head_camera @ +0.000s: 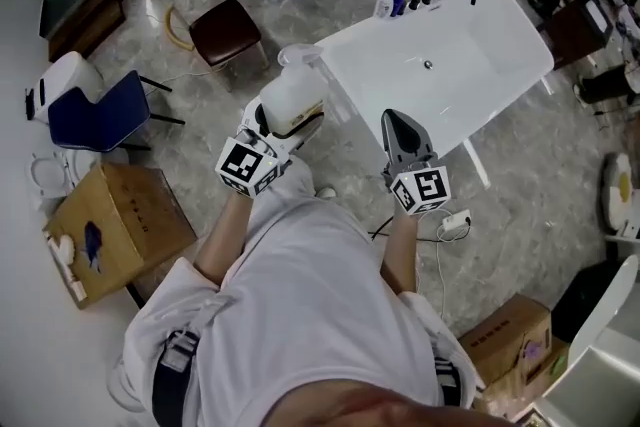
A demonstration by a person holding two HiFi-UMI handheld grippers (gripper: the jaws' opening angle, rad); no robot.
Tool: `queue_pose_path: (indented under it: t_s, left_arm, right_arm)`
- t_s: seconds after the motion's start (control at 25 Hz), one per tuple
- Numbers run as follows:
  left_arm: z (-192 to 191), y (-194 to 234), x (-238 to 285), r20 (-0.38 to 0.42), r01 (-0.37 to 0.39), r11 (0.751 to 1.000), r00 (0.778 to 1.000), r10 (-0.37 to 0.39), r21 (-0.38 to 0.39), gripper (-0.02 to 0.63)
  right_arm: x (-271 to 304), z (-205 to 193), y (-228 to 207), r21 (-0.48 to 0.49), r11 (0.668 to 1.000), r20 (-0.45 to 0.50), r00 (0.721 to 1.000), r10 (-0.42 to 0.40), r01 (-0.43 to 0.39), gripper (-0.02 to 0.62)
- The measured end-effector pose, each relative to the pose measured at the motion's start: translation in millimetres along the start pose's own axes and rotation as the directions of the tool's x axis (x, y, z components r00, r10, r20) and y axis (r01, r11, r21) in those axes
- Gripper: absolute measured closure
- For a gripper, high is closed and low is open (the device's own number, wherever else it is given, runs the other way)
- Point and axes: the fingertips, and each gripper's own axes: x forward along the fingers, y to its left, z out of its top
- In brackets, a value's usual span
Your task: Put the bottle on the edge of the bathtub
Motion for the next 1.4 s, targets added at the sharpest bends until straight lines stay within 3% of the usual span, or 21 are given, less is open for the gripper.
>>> queue_pose_path:
  t_s: [0.36,0.76,1.12,1.4]
  left_arm:
    - [-2.2,15.0,33.5,-0.007,-0.023,0.999,1.000,0.023,-0.024,0.260]
    - [-16.2,51.6,109.4,-0.001,0.024,0.998,1.000,-0.024,-0.055,0.260]
    - [-17.5,137.0,181.4,0.027,0.119,0.992,0.993,-0.118,-0.045,0.261]
    - [-18.0,208.8,244.4,0.057,0.243,0.970,0.968,-0.244,0.012,0.261]
  right_arm:
    - [7.7,-9.4,-39.0,0.027,1.000,-0.006,1.000,0.007,-0.007,0.594]
    - [50.0,-12.2,-99.2,0.015,0.999,-0.034,0.999,-0.030,0.031,0.594]
    - [149.4,-6.1,-151.0,0.006,0.998,-0.063,0.996,-0.064,0.065,0.594]
    - [223.9,-8.1,-189.7,0.049,0.992,-0.048,0.992,-0.117,0.119,0.594]
